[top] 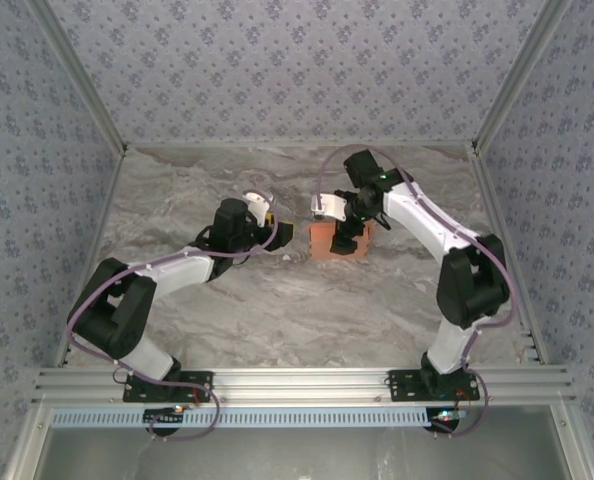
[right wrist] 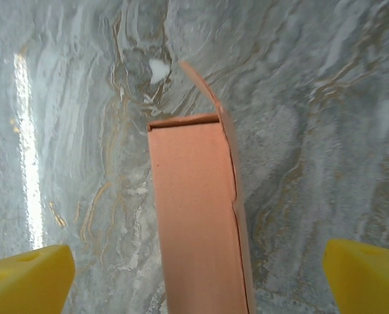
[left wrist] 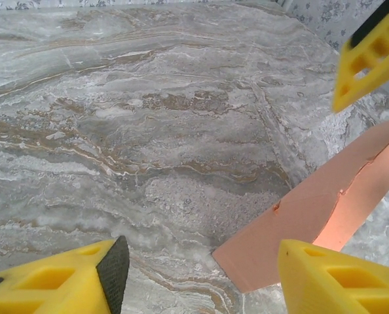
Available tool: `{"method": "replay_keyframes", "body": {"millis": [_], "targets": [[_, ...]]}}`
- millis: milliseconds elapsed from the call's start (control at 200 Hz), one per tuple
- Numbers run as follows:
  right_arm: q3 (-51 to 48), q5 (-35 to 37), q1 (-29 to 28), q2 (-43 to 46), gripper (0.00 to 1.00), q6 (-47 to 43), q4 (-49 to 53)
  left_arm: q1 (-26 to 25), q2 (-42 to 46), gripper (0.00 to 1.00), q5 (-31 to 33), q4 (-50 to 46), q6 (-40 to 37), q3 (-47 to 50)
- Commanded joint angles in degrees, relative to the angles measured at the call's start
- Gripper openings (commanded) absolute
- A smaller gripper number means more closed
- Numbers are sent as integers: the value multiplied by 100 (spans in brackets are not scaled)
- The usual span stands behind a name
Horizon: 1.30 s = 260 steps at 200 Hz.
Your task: Fold the paper box
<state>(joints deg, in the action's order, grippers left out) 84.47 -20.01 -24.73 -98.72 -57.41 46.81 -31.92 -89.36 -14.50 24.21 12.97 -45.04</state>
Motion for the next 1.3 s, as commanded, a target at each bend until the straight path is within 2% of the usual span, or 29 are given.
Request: {"method": "replay_keyframes", "body": {"millis": [0,60,155,225,265,340,400,565,795,909,1104,1294], "targets": [[-575,-331,149,964,100,1284,-969,-184,129,64,-78,67,-180,-25],[-1228,-240,355,1597,100,2666,-2160,-296,113,64,42,-68,-224,-65],[-2331,594,726,2520,100,5177,-3679,-484,82,64,340,-127,-223,-96],[-2868,1181,1164,2961,100,6733,-3751,-597,86,64,456,-121,-295,-134],[-3067,890,1514,3064,100,7073,-3666,-653,73,64,509,-183,-331,-195],[-3211,81,2021,2968,83,7161,-3346,-732,12,63,544,-399,-414,-394],[-3244,-216,2092,2873,70,6965,-3080,-793,-69,61,582,-632,-528,-583],[-3642,-391,1918,2766,66,6526,-3406,-989,-252,56,937,-969,-678,-907],[-3513,-684,1804,2213,54,6125,-3511,-1112,-419,47,1116,-1263,-628,-1188],[-3464,-667,1698,2111,52,5993,-3466,-1151,-459,46,1183,-1368,-637,-1244],[-3417,-521,1607,2045,41,5882,-3336,-1177,-623,41,1321,-1697,-654,-1482],[-3323,-568,1556,1944,27,5905,-3266,-1211,-679,30,1353,-1701,-621,-1576]]}}
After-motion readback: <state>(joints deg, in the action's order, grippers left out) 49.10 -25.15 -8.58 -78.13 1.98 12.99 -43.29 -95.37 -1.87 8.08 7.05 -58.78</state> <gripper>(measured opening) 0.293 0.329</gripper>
